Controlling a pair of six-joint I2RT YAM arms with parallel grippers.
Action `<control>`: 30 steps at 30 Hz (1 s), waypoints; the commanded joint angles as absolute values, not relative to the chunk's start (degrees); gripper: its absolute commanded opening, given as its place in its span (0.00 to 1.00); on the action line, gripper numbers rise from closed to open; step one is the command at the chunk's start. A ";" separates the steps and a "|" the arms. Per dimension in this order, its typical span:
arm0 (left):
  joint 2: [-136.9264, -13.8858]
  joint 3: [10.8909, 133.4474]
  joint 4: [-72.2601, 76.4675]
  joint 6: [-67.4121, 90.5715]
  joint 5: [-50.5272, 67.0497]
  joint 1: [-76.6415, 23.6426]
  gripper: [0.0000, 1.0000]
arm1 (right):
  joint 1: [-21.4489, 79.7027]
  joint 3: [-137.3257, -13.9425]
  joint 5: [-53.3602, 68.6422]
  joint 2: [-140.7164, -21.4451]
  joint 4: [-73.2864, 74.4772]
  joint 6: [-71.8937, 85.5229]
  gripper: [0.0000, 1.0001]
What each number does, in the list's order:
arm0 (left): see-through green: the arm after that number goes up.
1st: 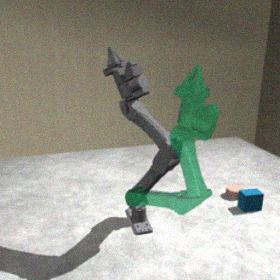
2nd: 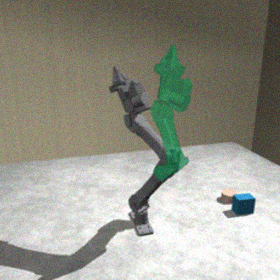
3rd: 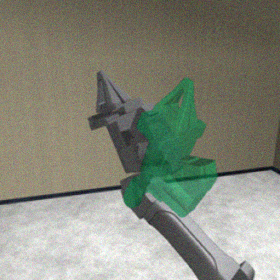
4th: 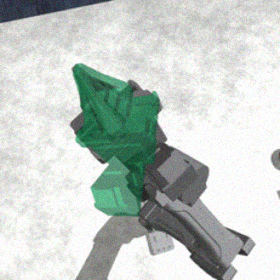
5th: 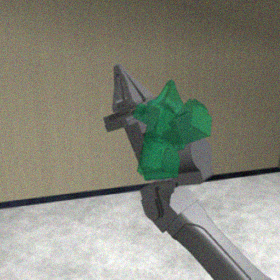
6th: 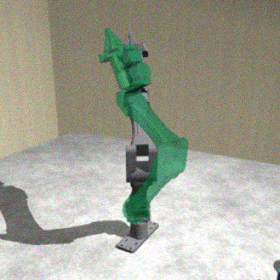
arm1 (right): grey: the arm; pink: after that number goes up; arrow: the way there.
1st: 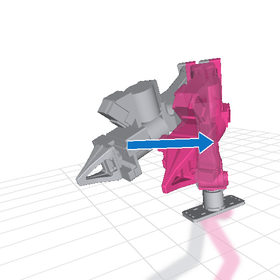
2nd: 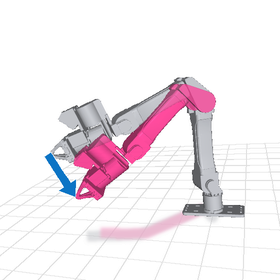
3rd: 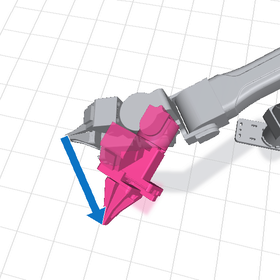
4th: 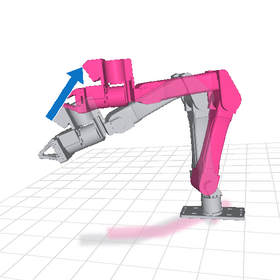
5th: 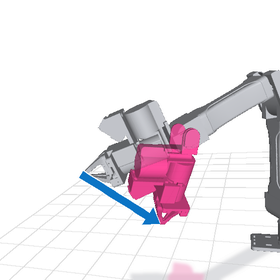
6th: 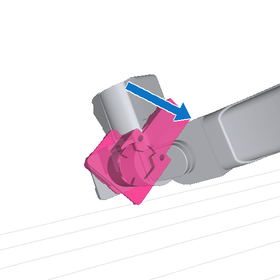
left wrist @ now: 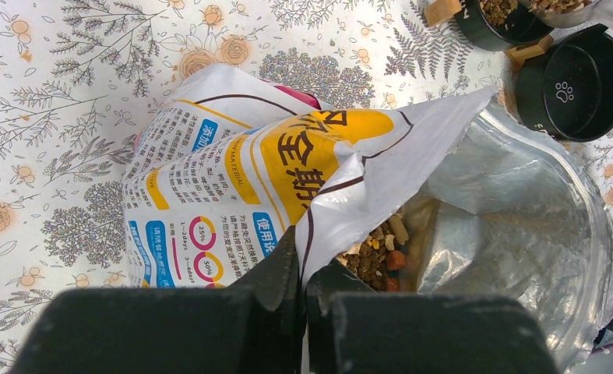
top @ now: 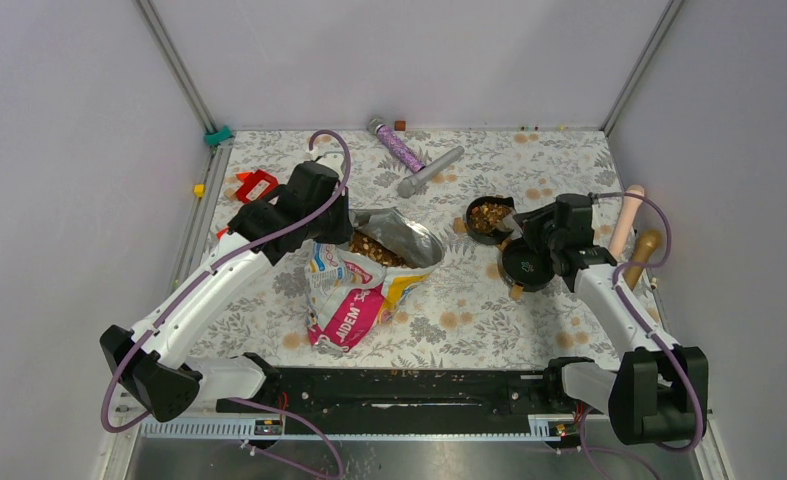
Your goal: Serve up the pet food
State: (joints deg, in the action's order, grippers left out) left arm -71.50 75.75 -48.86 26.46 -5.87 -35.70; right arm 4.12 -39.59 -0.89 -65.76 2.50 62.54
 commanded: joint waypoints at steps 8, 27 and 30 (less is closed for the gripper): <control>-71.58 76.92 -47.78 26.63 -5.95 -35.85 0.00 | 3.69 -41.72 -6.72 -57.80 12.40 56.15 0.00; -71.90 77.00 -47.75 26.38 -5.94 -35.84 0.00 | 3.69 -47.01 -3.33 -67.70 11.05 56.96 0.00; -71.81 77.03 -47.80 26.37 -6.19 -35.79 0.00 | 3.69 -47.49 -3.54 -68.34 11.36 57.02 0.00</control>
State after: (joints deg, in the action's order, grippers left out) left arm -71.50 75.75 -48.86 26.44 -5.85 -35.70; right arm 4.12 -45.52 -1.89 -67.07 9.89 57.71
